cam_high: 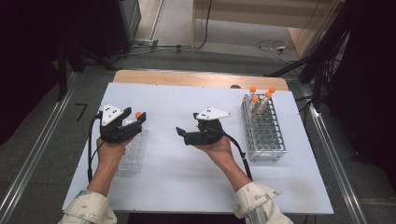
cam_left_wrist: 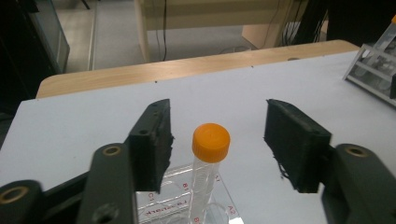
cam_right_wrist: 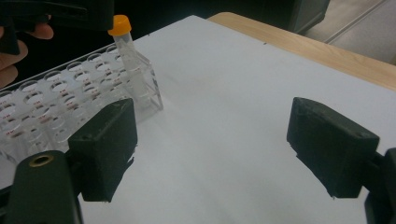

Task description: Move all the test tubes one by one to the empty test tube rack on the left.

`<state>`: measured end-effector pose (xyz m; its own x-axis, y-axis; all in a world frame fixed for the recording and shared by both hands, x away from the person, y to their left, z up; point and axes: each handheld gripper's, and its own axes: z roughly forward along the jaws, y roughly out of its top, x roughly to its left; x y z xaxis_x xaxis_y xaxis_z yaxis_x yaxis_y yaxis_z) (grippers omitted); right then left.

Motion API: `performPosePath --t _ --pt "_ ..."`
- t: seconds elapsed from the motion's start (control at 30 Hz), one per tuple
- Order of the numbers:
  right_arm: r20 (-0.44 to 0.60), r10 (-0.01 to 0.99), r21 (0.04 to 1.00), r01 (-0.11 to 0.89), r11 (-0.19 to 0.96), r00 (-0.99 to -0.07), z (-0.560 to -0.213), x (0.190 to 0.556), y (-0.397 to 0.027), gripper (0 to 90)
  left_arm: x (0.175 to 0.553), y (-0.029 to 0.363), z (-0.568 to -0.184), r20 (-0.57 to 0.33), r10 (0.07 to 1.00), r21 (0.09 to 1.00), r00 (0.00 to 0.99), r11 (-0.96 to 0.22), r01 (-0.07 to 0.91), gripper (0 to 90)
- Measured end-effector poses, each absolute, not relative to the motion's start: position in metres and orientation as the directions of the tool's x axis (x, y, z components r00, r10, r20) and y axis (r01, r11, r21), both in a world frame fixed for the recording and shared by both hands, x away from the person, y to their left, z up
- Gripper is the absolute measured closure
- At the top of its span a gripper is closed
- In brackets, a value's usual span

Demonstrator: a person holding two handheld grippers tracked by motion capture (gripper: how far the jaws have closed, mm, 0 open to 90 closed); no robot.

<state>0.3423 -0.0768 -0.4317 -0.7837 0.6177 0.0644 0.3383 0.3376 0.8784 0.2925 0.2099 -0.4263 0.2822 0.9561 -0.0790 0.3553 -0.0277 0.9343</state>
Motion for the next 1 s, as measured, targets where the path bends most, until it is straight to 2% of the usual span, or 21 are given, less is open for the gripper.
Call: performPosePath --t 0.07,0.1,0.13,0.2,0.23,0.47,0.73,0.97,1.0 --pt "0.062 0.620 0.880 0.336 0.336 -0.782 -0.431 0.343 -0.078 15.0 0.289 0.210 -0.425 -0.093 0.957 0.938 0.275 -0.009 0.346 34.5" --pt "0.061 0.625 0.881 0.337 0.333 -0.779 -0.430 0.343 -0.080 15.0 0.287 0.210 -0.424 -0.097 0.957 0.940 0.273 -0.002 0.342 27.7" --pt "0.061 0.636 0.882 0.340 0.326 -0.769 -0.427 0.344 -0.084 15.1 0.286 0.210 -0.424 -0.101 0.958 0.940 0.269 0.003 0.342 24.5" --pt "0.059 0.643 0.883 0.341 0.324 -0.764 -0.426 0.345 -0.087 15.2 0.283 0.210 -0.423 -0.120 0.958 0.941 0.262 0.026 0.336 22.3" --pt "0.058 0.656 0.886 0.342 0.314 -0.753 -0.422 0.346 -0.092 15.2 0.282 0.210 -0.422 -0.127 0.958 0.942 0.256 0.036 0.332 18.5" --pt "0.057 0.701 0.898 0.344 0.276 -0.711 -0.414 0.349 -0.115 15.2 0.277 0.210 -0.420 -0.134 0.955 0.945 0.265 0.042 0.325 15.8" --pt "0.038 0.779 0.906 0.350 0.236 -0.625 -0.403 0.355 -0.161 15.2 0.275 0.213 -0.418 -0.162 0.947 0.945 0.277 0.068 0.321 15.9" --pt "-0.002 0.838 0.909 0.348 0.229 -0.545 -0.404 0.362 -0.196 17.0 0.276 0.210 -0.419 -0.173 0.941 0.943 0.292 0.072 0.326 16.0" --pt "0.000 0.854 0.909 0.356 0.216 -0.520 -0.405 0.365 -0.207 20.1 0.276 0.211 -0.419 -0.174 0.941 0.943 0.292 0.074 0.324 16.0"
